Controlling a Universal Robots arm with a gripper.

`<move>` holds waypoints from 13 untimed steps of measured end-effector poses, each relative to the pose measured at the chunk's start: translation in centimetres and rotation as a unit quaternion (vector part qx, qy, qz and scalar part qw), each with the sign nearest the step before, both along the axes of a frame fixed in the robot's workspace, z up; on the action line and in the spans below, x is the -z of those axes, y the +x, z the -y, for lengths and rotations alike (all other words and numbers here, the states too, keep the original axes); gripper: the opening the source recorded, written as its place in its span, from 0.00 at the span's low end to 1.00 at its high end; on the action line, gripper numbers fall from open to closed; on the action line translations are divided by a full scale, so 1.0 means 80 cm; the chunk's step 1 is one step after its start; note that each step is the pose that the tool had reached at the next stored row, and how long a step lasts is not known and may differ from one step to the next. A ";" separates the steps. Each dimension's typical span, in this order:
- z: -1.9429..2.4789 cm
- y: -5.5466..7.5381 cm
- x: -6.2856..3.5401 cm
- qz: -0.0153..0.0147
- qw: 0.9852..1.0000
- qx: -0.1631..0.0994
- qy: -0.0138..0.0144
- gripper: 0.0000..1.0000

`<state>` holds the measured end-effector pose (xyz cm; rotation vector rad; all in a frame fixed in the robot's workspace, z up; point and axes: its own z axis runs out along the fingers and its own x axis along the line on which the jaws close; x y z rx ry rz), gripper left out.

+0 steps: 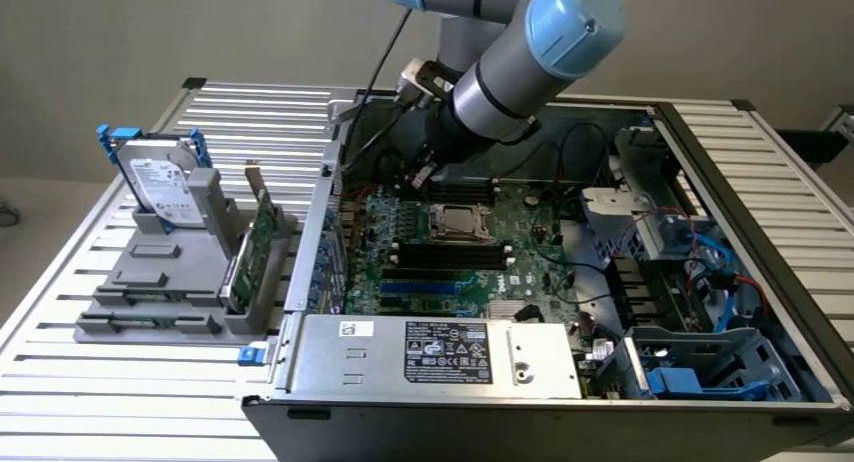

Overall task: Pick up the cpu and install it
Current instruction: 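Close the cpu cover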

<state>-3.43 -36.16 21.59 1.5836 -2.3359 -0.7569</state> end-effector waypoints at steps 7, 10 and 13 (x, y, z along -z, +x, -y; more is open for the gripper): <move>0.0000 0.000 -0.003 0.000 0.999 0.038 -0.002 0.11; 0.0000 0.000 -0.003 0.000 0.998 0.058 -0.003 0.11; 0.0000 0.000 -0.004 0.000 0.997 0.078 -0.005 0.11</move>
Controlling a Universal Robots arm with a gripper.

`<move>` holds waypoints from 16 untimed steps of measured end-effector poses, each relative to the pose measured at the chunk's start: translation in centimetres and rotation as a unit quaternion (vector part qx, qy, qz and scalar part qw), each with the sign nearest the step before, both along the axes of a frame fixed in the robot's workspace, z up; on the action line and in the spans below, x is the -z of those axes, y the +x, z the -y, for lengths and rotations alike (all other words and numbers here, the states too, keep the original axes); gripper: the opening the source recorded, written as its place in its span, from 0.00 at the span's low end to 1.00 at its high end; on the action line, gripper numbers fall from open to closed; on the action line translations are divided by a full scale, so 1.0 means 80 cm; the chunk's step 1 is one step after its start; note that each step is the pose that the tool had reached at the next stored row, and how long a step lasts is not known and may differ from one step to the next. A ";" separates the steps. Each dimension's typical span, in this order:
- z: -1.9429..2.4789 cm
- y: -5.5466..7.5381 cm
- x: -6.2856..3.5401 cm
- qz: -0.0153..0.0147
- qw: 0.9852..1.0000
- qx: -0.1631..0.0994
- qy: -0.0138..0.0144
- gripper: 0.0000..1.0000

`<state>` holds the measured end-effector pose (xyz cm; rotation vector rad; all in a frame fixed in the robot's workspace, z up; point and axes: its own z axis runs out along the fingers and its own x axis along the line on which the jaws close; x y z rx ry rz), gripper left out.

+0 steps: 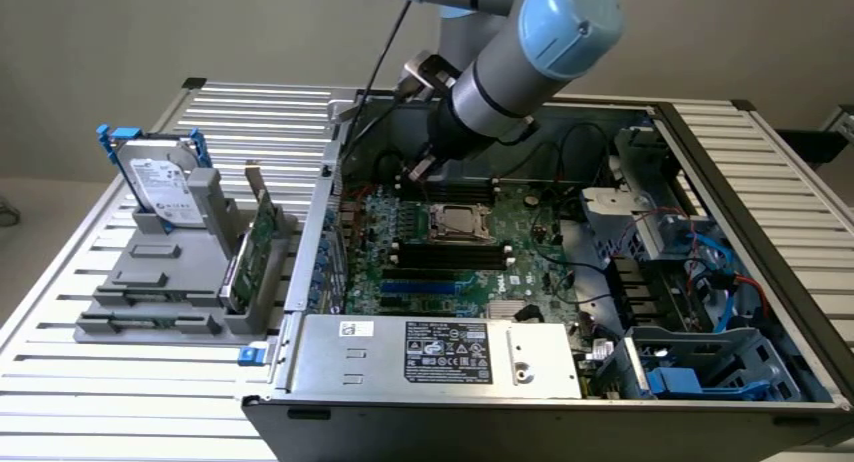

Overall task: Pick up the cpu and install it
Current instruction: 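Close the cpu cover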

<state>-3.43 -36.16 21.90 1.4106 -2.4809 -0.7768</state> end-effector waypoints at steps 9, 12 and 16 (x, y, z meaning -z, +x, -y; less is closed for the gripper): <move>0.0001 0.000 -0.002 0.000 0.999 0.051 -0.005 0.11; 0.0006 0.000 -0.003 0.000 0.998 0.055 -0.004 0.11; 0.0012 -0.001 -0.004 0.000 0.998 0.060 -0.004 0.11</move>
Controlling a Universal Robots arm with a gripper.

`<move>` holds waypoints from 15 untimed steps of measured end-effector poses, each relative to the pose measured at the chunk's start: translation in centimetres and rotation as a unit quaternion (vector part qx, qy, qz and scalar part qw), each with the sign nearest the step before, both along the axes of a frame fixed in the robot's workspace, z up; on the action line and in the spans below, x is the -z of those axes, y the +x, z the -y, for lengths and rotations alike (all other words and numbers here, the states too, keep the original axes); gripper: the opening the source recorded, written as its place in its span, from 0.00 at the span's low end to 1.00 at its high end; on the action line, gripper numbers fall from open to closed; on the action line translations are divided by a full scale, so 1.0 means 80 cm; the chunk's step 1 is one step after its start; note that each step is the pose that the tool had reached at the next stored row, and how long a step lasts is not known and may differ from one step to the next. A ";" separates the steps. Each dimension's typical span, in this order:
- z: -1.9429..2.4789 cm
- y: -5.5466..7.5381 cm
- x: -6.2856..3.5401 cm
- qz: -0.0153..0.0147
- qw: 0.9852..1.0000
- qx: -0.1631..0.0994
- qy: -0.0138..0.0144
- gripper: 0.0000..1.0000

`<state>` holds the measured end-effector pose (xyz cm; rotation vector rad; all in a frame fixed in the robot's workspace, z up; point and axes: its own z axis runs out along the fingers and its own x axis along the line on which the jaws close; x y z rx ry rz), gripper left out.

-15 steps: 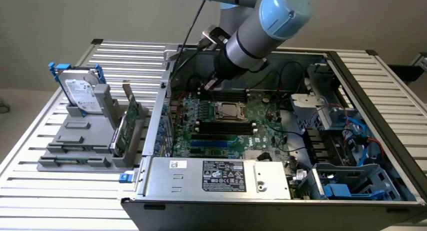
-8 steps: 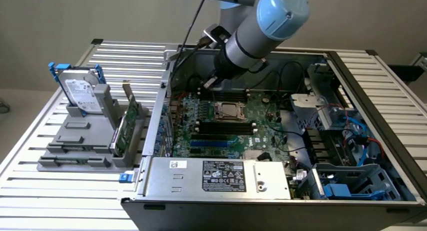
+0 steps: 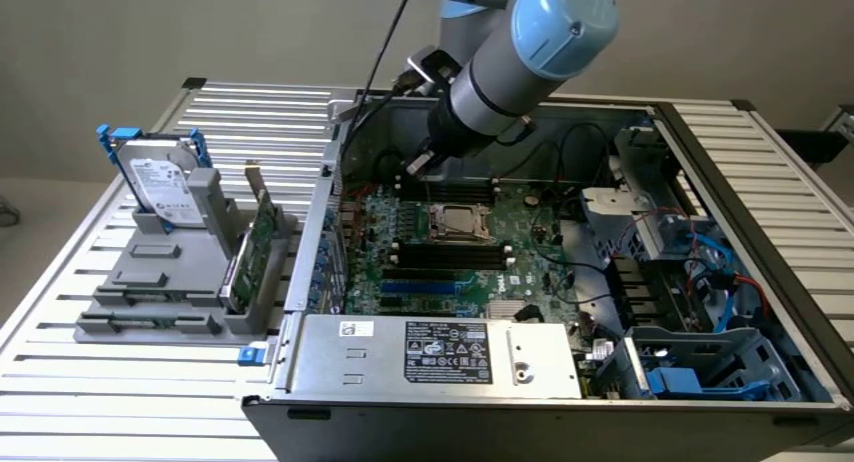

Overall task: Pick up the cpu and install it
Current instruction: 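Close the cpu cover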

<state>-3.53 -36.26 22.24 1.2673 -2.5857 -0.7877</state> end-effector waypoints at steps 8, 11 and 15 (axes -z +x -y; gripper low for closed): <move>0.0007 0.000 -0.002 0.000 1.000 0.015 0.000 0.11; 0.0009 0.000 -0.003 0.000 1.000 0.021 0.000 0.11; 0.0010 0.000 -0.004 0.000 1.000 0.029 -0.001 0.11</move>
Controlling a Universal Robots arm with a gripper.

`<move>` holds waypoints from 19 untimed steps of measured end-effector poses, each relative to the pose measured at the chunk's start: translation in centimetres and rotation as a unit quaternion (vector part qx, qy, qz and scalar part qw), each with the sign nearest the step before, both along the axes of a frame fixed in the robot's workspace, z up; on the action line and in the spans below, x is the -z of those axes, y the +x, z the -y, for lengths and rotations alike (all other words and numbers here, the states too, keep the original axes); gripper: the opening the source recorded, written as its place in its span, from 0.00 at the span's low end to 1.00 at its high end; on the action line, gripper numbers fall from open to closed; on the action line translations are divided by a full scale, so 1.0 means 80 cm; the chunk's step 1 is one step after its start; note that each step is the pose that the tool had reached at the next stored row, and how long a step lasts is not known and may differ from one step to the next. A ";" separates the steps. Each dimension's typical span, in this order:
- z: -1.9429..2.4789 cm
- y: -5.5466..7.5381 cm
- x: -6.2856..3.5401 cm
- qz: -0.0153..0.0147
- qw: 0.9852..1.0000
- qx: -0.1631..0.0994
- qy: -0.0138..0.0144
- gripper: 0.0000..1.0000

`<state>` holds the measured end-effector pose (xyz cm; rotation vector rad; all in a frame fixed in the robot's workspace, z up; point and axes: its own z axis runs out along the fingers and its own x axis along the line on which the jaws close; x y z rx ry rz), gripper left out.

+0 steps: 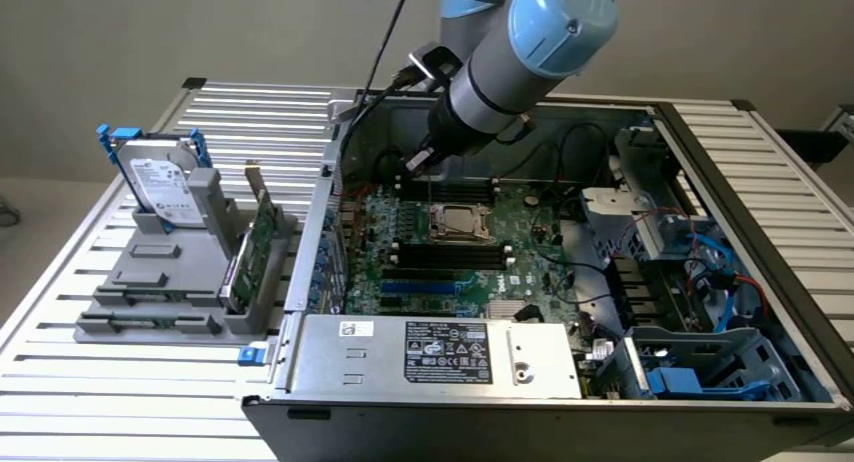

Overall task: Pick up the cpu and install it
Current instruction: 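Close the cpu cover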

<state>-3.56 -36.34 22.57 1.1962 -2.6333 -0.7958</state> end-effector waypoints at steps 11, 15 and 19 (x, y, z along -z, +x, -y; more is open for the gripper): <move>0.0003 -0.002 -0.002 0.000 1.000 0.016 -0.016 0.11; 0.0007 -0.005 -0.005 0.000 1.000 0.020 -0.015 0.11; 0.0013 -0.007 -0.008 0.000 1.000 0.024 -0.016 0.11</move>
